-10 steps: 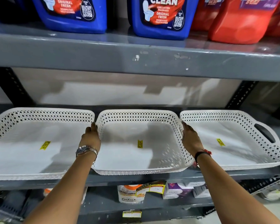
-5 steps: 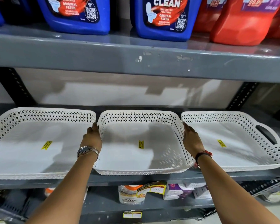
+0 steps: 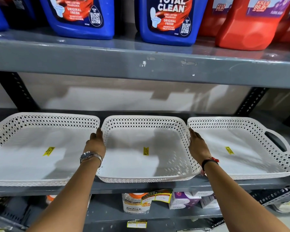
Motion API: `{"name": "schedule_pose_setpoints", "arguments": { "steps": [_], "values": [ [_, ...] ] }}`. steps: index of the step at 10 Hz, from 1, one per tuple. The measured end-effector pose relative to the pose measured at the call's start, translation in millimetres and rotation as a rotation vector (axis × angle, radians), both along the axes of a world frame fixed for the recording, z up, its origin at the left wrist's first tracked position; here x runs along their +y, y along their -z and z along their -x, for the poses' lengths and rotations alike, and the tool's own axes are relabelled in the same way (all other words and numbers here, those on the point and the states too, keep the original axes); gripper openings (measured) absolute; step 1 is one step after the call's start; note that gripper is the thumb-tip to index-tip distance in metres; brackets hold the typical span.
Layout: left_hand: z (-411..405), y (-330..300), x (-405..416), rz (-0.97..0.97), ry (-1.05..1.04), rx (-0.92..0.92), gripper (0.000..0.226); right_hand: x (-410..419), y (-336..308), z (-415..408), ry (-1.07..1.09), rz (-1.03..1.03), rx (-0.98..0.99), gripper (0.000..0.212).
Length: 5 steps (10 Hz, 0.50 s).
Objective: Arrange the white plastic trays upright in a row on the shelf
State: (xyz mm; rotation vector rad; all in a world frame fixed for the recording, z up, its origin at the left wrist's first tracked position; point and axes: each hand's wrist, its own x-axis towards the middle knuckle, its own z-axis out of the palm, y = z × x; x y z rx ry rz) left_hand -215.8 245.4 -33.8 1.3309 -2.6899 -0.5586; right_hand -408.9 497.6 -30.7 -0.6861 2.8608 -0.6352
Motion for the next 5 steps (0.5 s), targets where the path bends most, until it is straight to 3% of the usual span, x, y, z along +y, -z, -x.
{"name": "schedule_pose_setpoints", "arguments": {
  "steps": [3, 4, 5],
  "values": [
    [-1.6, -14.1, -3.6, -0.077, 0.028, -0.117, 0.065, -1.9, -6.3, 3.9, -0.009, -0.133, 0.002, 0.061],
    [-5.0, -16.2, -2.2, -0.025, 0.047, -0.139, 0.063, -1.5, -7.2, 2.2, -0.009, -0.197, 0.040, 0.057],
    [-3.6, -22.3, 1.3, 0.178, 0.105, -0.083, 0.062, -5.9, -11.9, -1.6, -0.045, -0.233, 0.180, 0.054]
  ]
}}
